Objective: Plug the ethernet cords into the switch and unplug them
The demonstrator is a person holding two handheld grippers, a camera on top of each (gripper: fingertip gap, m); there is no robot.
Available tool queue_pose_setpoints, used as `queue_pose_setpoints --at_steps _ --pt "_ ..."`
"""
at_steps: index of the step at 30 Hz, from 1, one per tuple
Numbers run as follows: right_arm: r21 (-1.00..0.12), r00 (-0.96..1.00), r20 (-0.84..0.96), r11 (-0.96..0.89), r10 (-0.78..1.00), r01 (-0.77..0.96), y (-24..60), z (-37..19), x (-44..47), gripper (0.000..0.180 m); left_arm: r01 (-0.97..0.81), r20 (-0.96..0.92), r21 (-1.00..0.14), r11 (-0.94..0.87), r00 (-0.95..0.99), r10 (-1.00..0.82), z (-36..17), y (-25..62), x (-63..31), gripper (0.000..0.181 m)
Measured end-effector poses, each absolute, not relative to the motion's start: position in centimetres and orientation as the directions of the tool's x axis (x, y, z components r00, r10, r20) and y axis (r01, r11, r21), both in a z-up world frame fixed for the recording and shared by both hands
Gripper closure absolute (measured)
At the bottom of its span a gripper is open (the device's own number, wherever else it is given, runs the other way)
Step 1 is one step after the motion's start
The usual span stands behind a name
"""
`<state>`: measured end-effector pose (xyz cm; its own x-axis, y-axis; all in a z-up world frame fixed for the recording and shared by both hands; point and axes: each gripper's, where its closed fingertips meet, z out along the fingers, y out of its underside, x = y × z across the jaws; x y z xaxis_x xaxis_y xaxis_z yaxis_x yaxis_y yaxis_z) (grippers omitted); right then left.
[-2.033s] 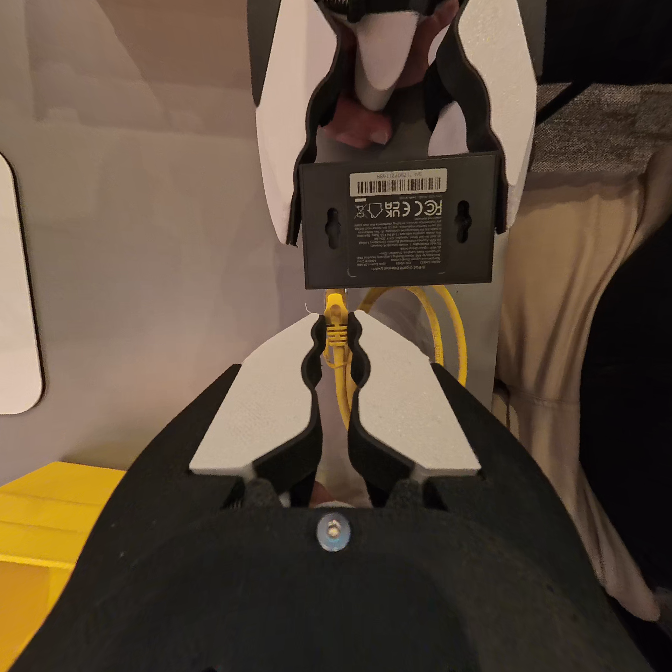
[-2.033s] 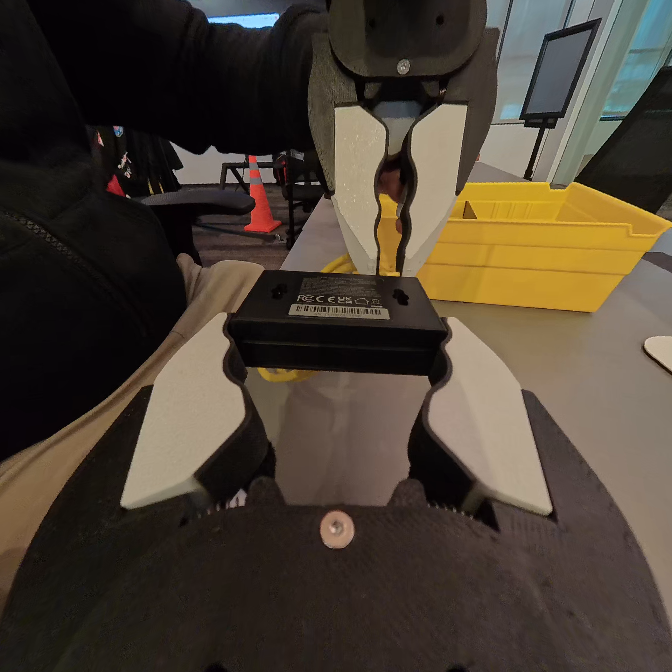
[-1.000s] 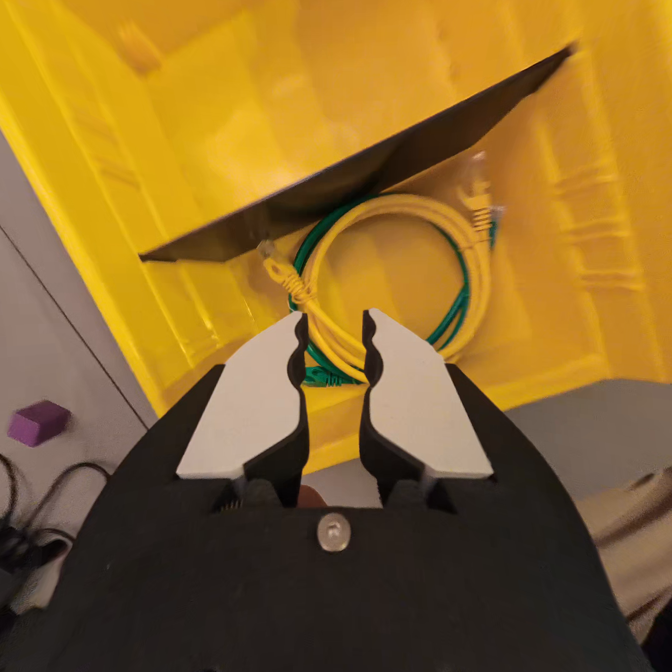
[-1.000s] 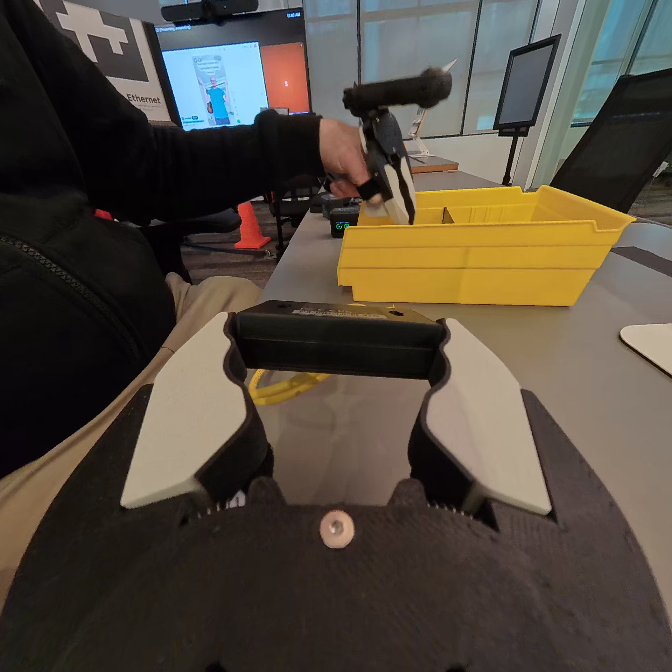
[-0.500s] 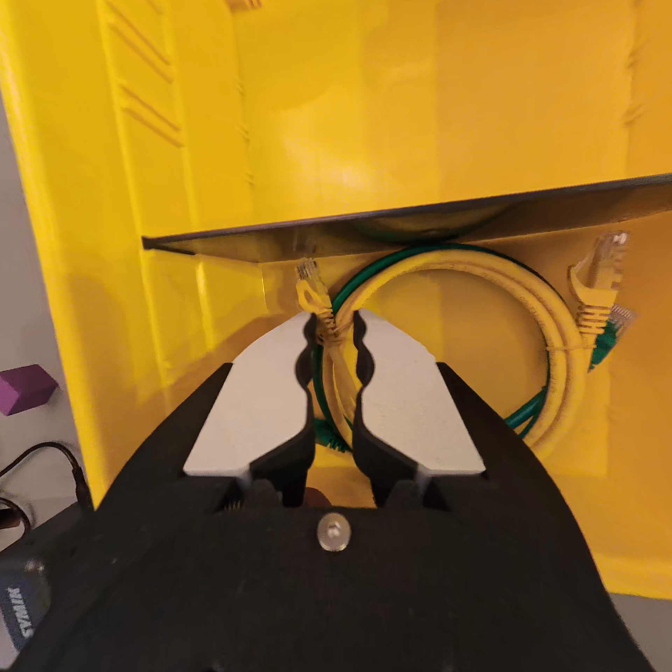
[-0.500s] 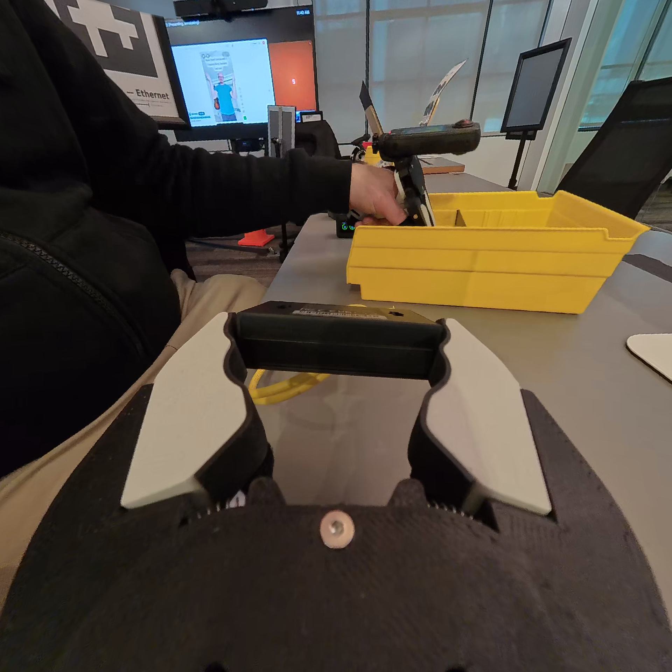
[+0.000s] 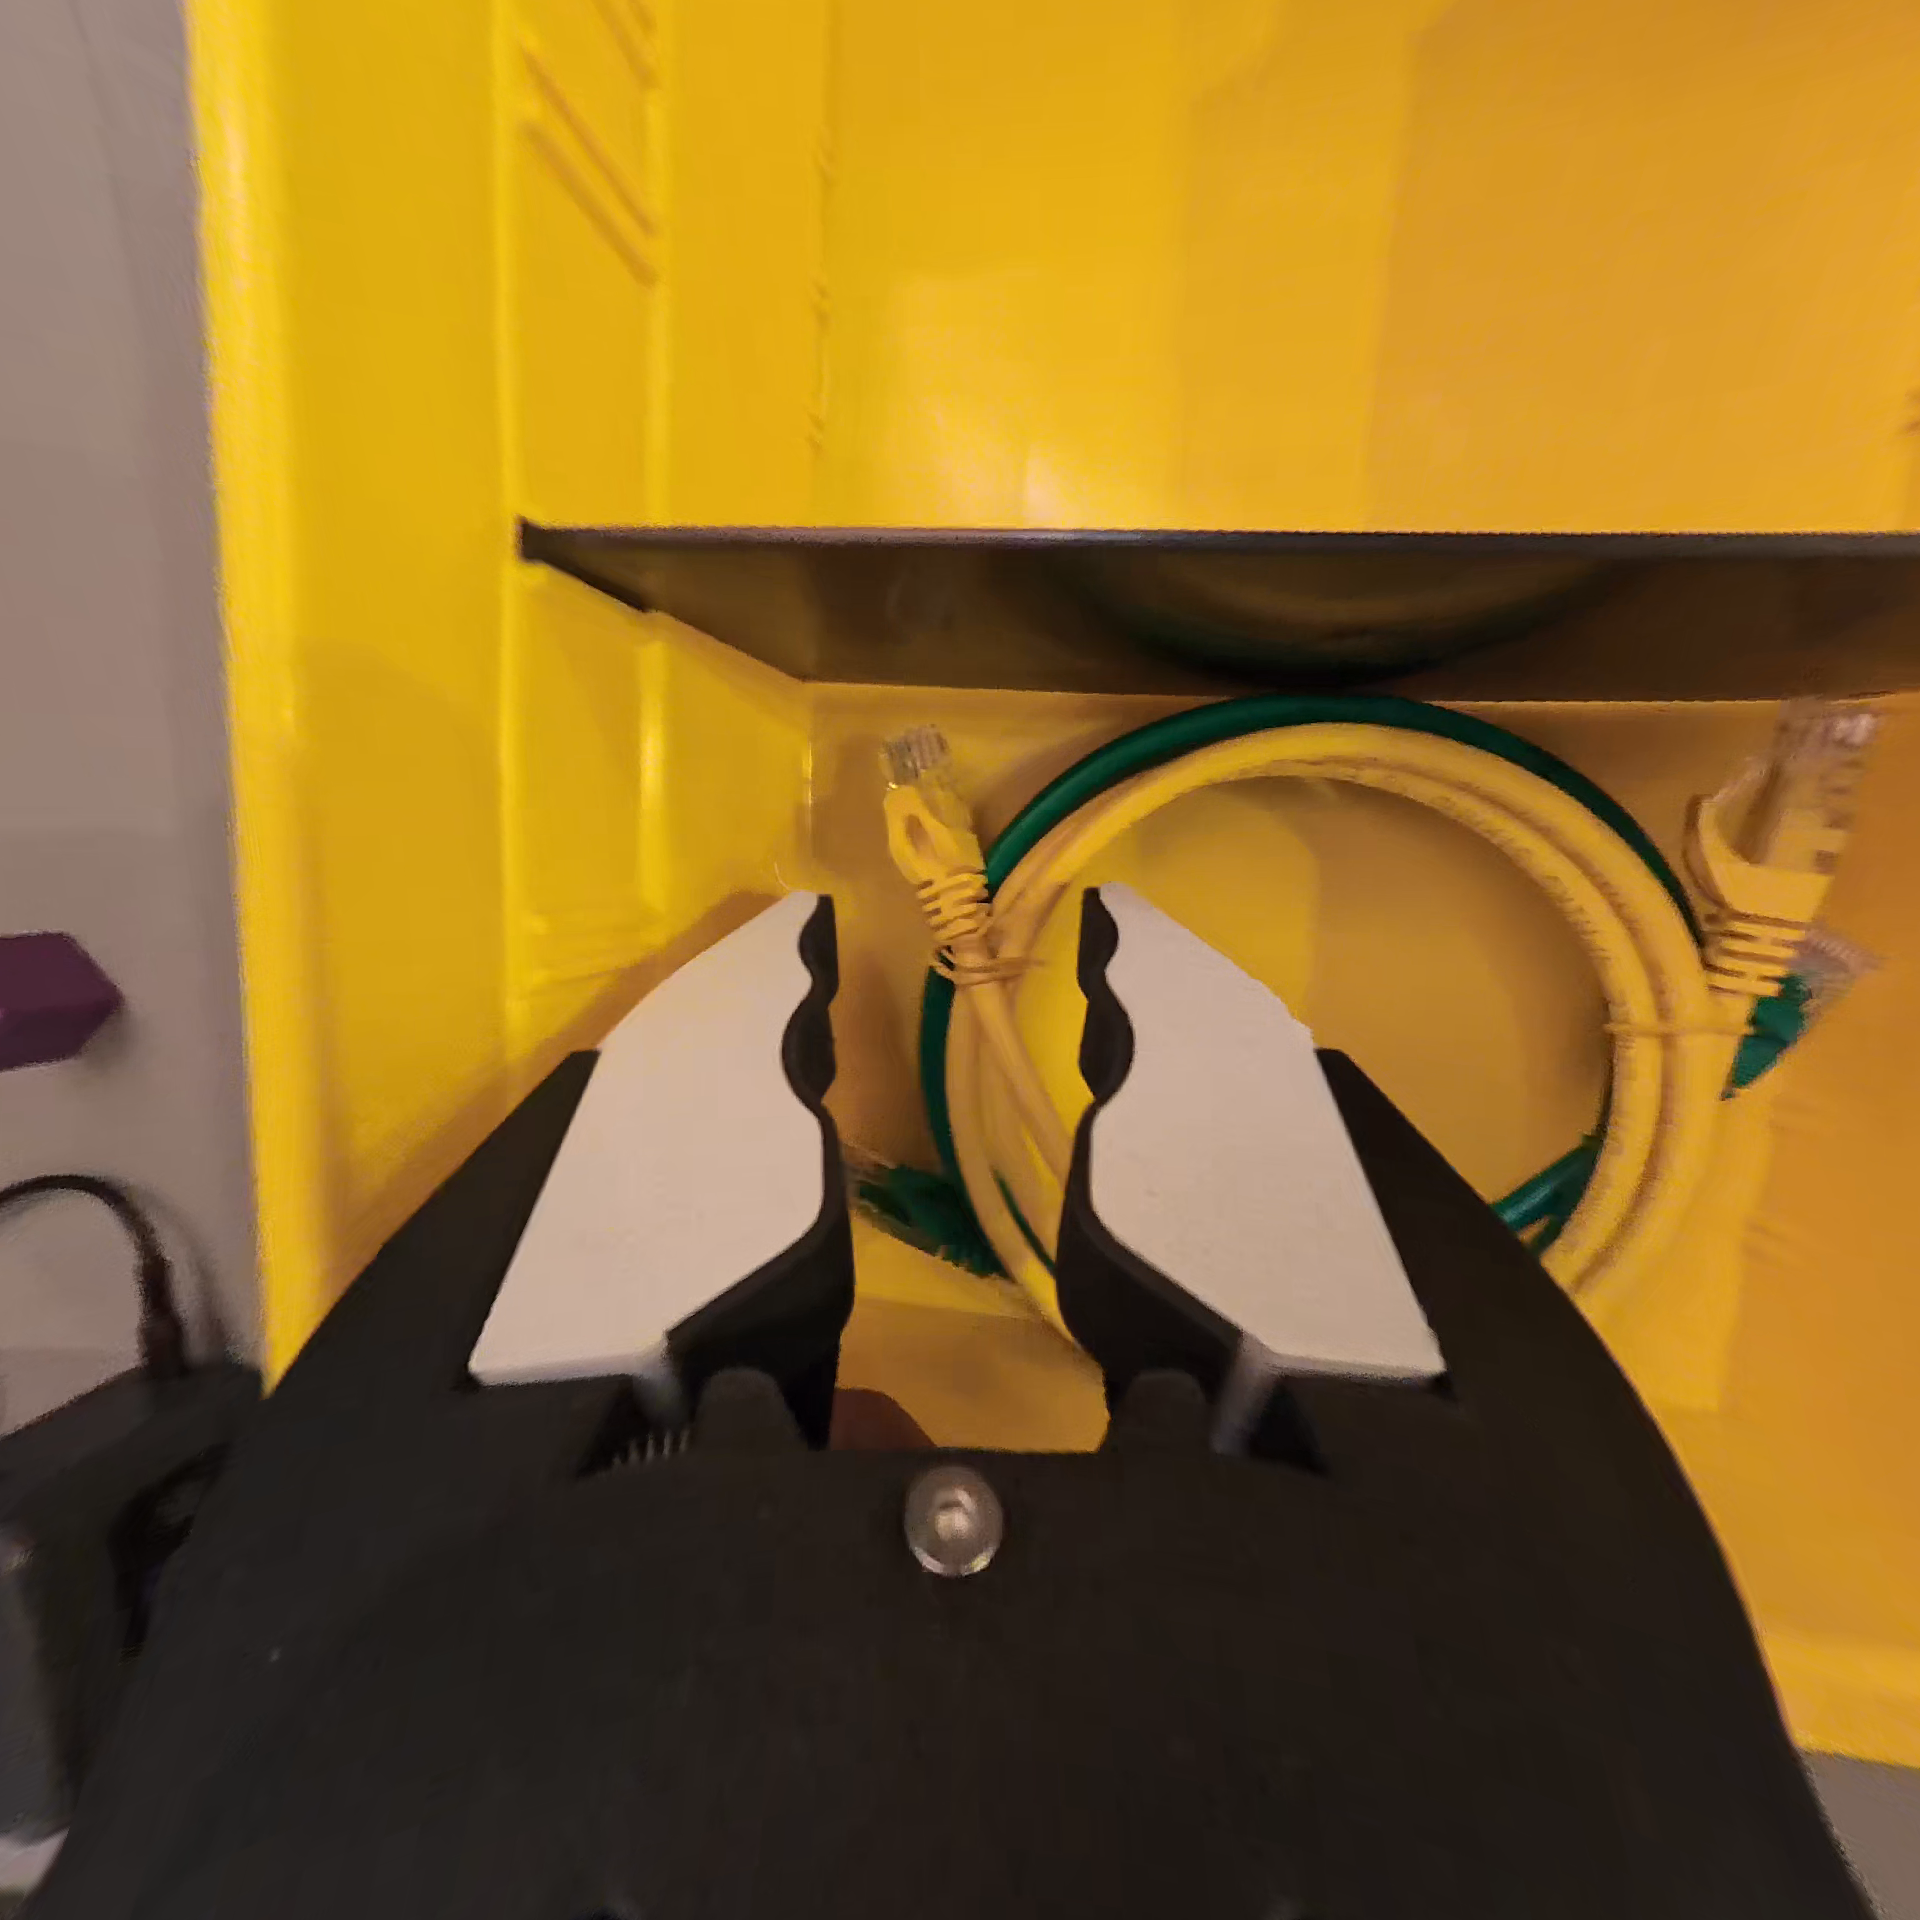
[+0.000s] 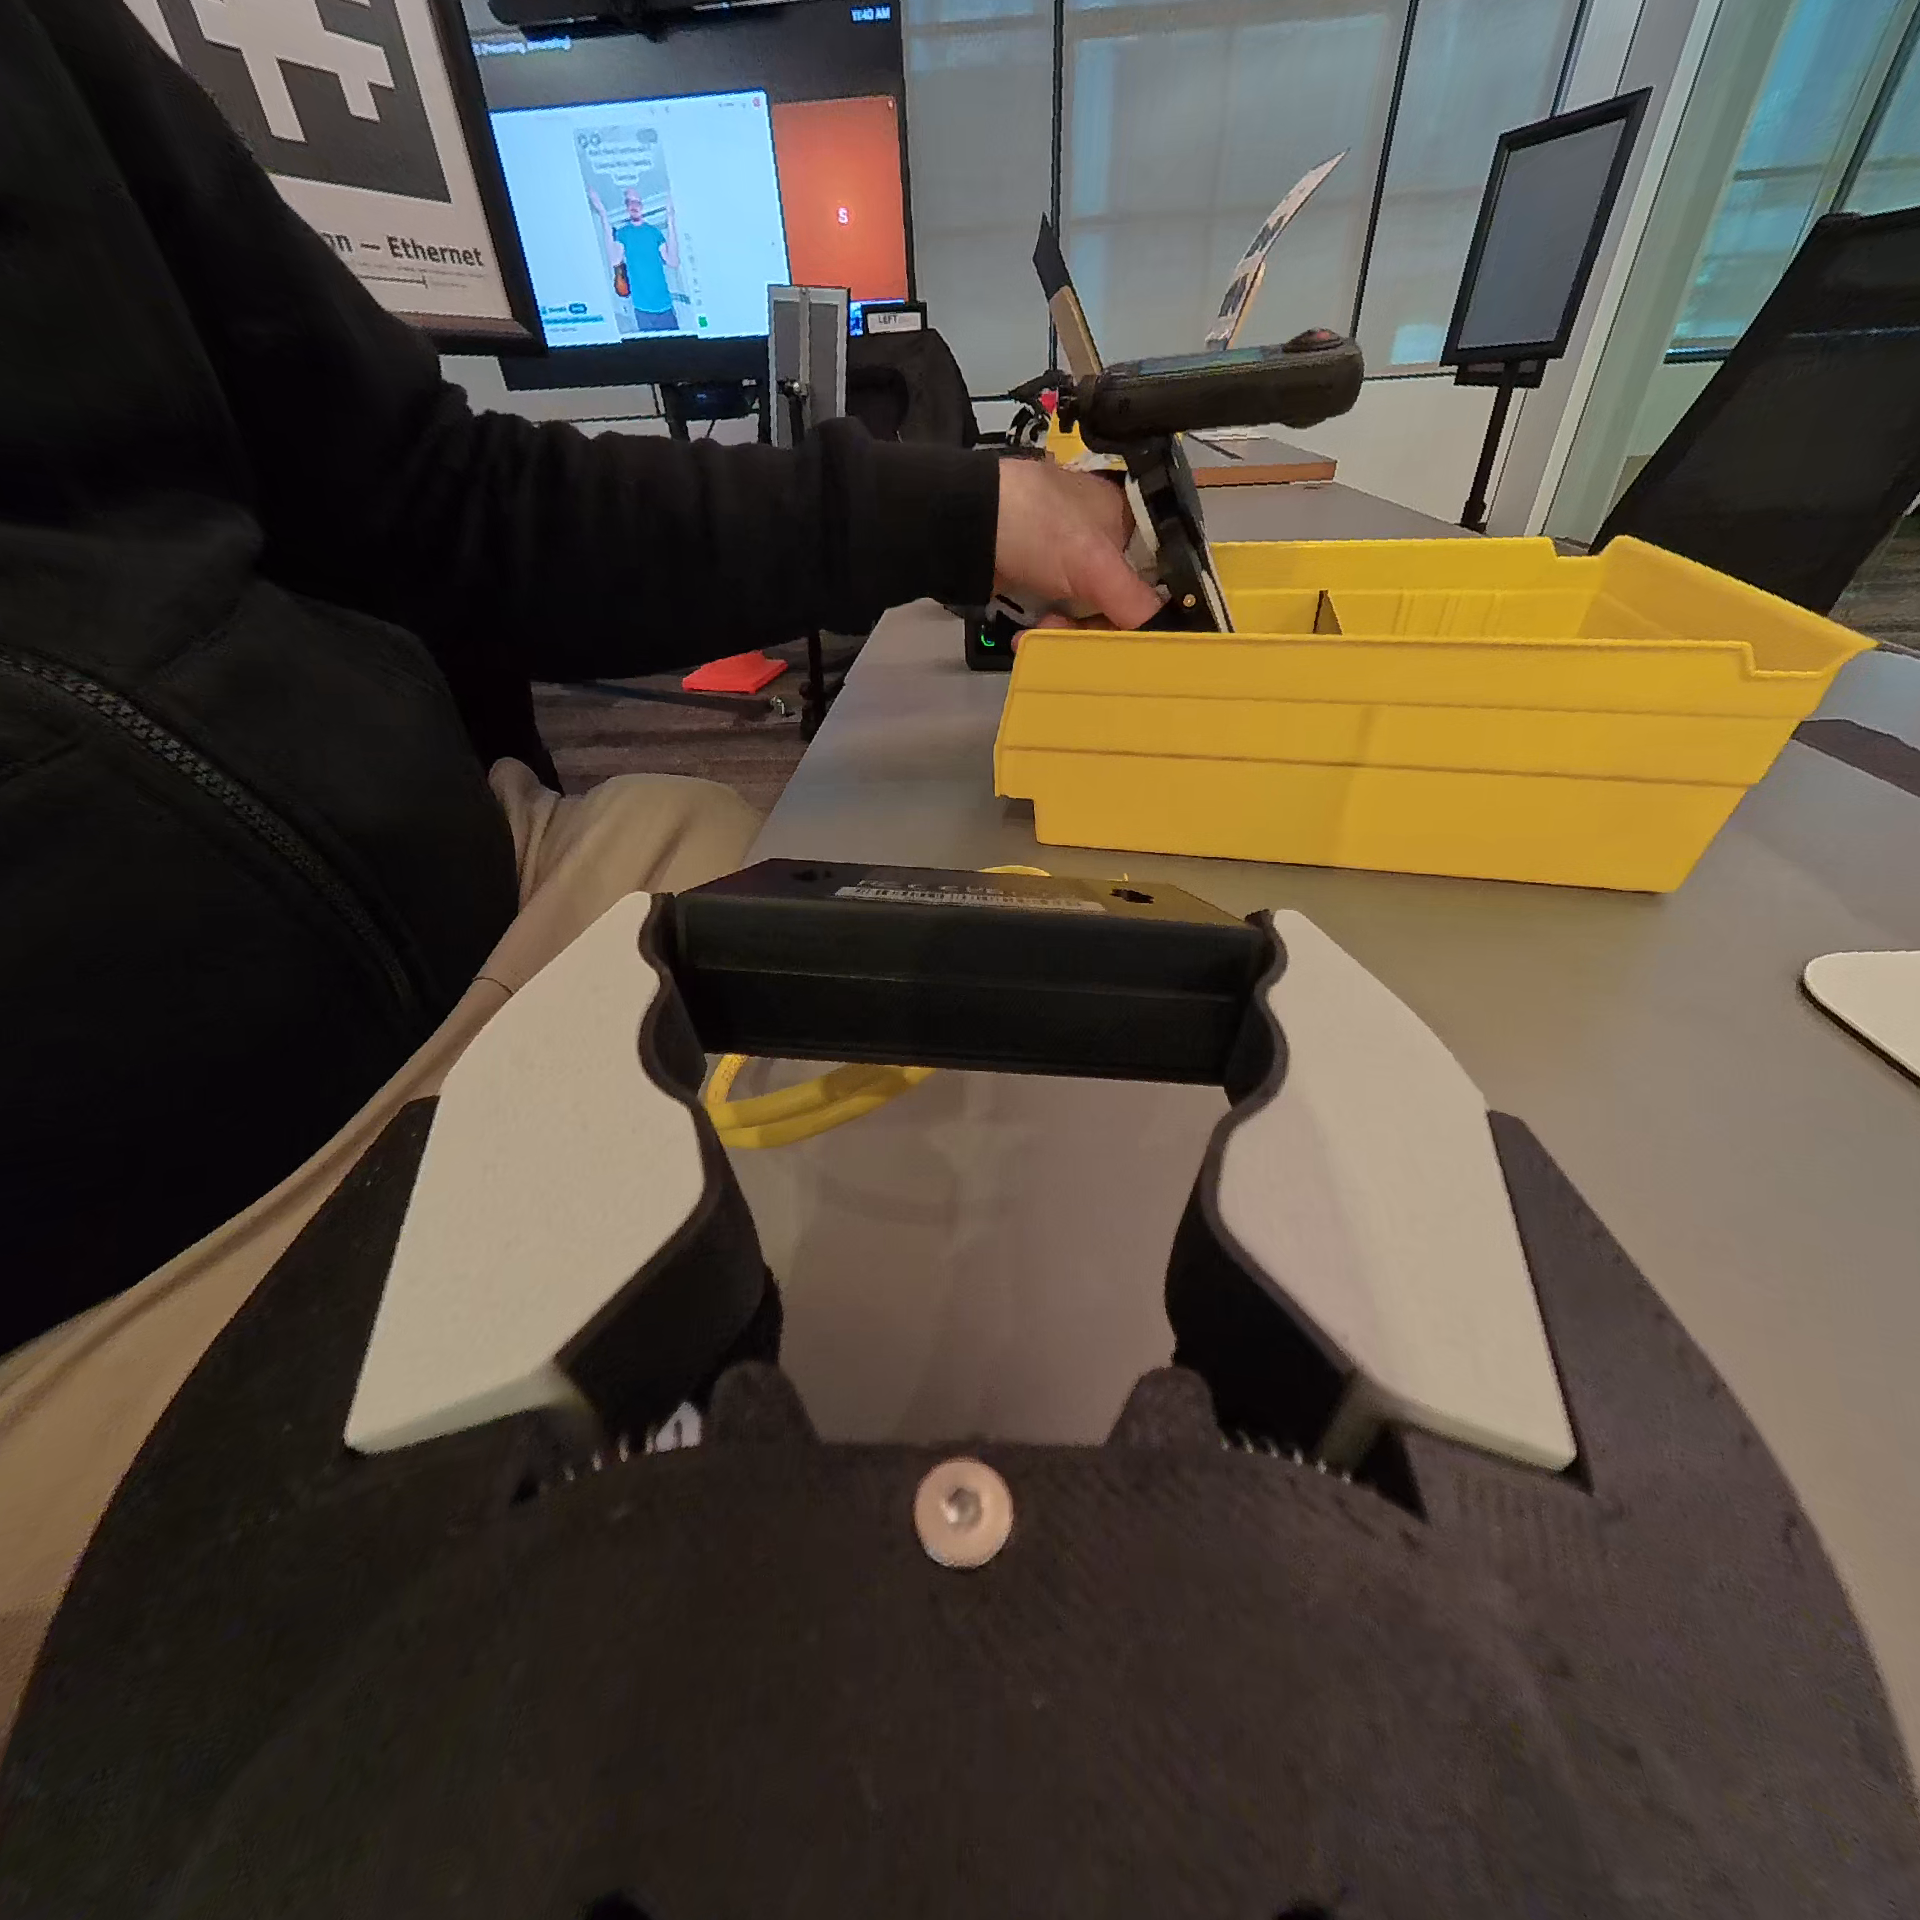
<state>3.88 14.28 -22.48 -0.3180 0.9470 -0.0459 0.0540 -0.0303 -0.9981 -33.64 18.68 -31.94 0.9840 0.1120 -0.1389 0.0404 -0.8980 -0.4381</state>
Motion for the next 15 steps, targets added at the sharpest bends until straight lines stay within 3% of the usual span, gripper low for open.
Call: queue_pose_setpoints --at_steps 3,6,11,15 --pt "-0.998 -0.318 -0.044 -0.029 0.947 0.054 14.3 -22.5 3.9 0.079 0.080 -0.099 -0.394 -0.916 0.987 0.129 -33.1 18.4 -33.4 0.139" --pt "-0.998 -0.320 -0.041 -0.027 0.946 0.050 14.2 -22.4 3.9 0.079 0.063 -0.091 -0.389 -0.919 0.990 0.106 -33.1 18.6 -33.4 0.157" --pt "-0.999 -0.320 -0.037 -0.023 0.947 0.048 14.1 -22.3 4.0 0.079 0.064 -0.049 -0.504 -0.862 0.994 0.102 -31.7 19.7 -32.8 0.160" --pt "-0.999 -0.321 -0.038 -0.023 0.946 0.048 14.1 -22.3 4.0 0.079 -0.041 -0.134 -0.597 -0.801 0.990 0.049 -29.3 20.1 -32.9 0.160"
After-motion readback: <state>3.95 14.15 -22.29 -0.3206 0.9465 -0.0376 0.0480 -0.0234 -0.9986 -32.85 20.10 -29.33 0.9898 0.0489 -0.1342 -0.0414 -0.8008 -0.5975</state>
